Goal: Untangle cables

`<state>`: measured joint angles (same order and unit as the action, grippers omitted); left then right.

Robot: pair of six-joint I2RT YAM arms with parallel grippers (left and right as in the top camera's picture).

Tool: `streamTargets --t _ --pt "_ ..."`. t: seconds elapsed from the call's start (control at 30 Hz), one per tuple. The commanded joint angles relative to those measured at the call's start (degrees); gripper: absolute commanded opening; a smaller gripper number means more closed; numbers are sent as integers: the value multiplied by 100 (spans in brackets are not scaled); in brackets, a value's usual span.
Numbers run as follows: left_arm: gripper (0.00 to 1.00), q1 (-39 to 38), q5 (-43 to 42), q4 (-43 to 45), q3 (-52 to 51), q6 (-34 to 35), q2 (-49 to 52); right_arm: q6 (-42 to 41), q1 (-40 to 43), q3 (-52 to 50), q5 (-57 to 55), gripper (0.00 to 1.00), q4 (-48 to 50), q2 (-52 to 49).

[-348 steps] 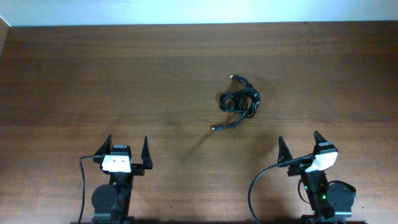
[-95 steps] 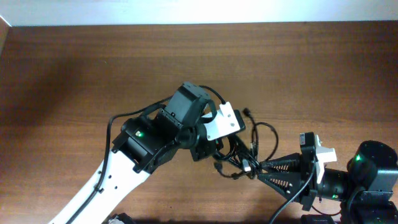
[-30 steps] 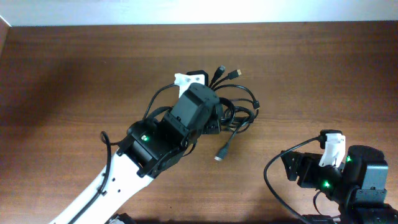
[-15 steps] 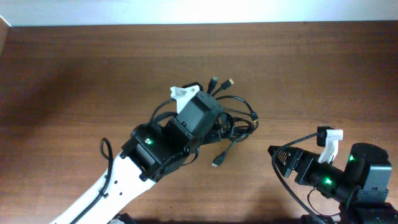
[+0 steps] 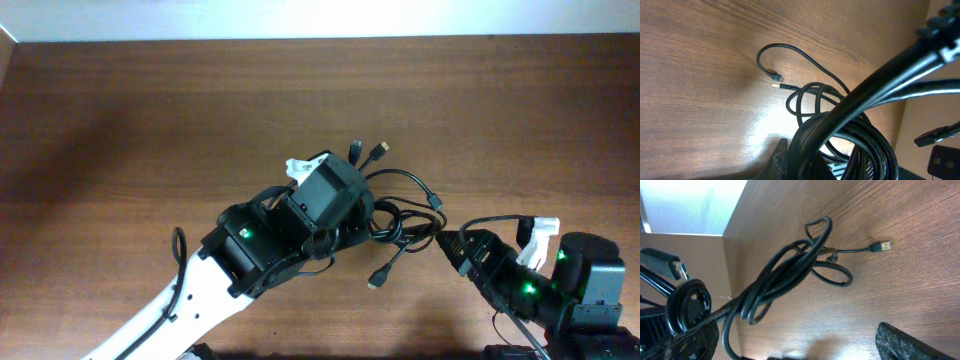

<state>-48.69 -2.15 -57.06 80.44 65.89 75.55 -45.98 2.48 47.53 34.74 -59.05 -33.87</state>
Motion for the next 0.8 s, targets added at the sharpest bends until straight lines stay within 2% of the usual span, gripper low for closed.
streamTargets --t 0.0,0.03,0.13,0.17,0.23,0.27,0.3,0.33,0.43,0.47,0.5,0.53,0.6,0.67,0.73,0.77 --pt "0 -26 -369 37 17 90 -24 -710 17 63 -94 99 35 -4" --pt "0 -76 -396 101 17 92 -24 -1117 17 63 -101 99 39 -4" --pt "0 -302 -518 511 17 92 -24 -2363 17 63 -138 82 24 -96" --pt "0 -411 -516 636 17 92 -24 -2564 17 63 -116 80 0 -129" --pt "0 -483 -511 754 17 87 -24 -2693 17 63 -144 54 -15 -254" --pt "0 -483 -511 752 17 87 -24 -2693 17 63 -175 35 -15 -321" --pt "0 -483 -476 754 17 85 -24 -2693 17 63 -212 10 -33 -400" --pt "0 -483 -205 730 17 -90 -24 -2691 17 63 -210 4 -87 -479" --pt "0 -479 680 387 17 -149 -24 -1965 17 59 -404 4 -264 -557" --pt "29 -479 1099 229 17 -149 -24 -1679 17 59 -409 4 -299 -557" --pt "84 -479 1543 79 17 -289 -24 -1488 17 59 -479 4 -306 -557" --pt "99 -479 1759 52 17 -782 -24 -1329 17 59 -542 4 -341 -557" --pt "99 -479 1899 46 17 -1600 -24 -1270 17 59 -603 4 -345 -557" --pt "99 -479 1888 39 17 -1808 -24 -1268 17 59 -616 4 -363 -557" --pt "99 -479 1458 42 17 -3512 -24 -1029 17 59 -730 4 -358 -557" --pt "93 -479 734 37 17 -4542 -24 -887 17 59 -848 4 -332 -557"
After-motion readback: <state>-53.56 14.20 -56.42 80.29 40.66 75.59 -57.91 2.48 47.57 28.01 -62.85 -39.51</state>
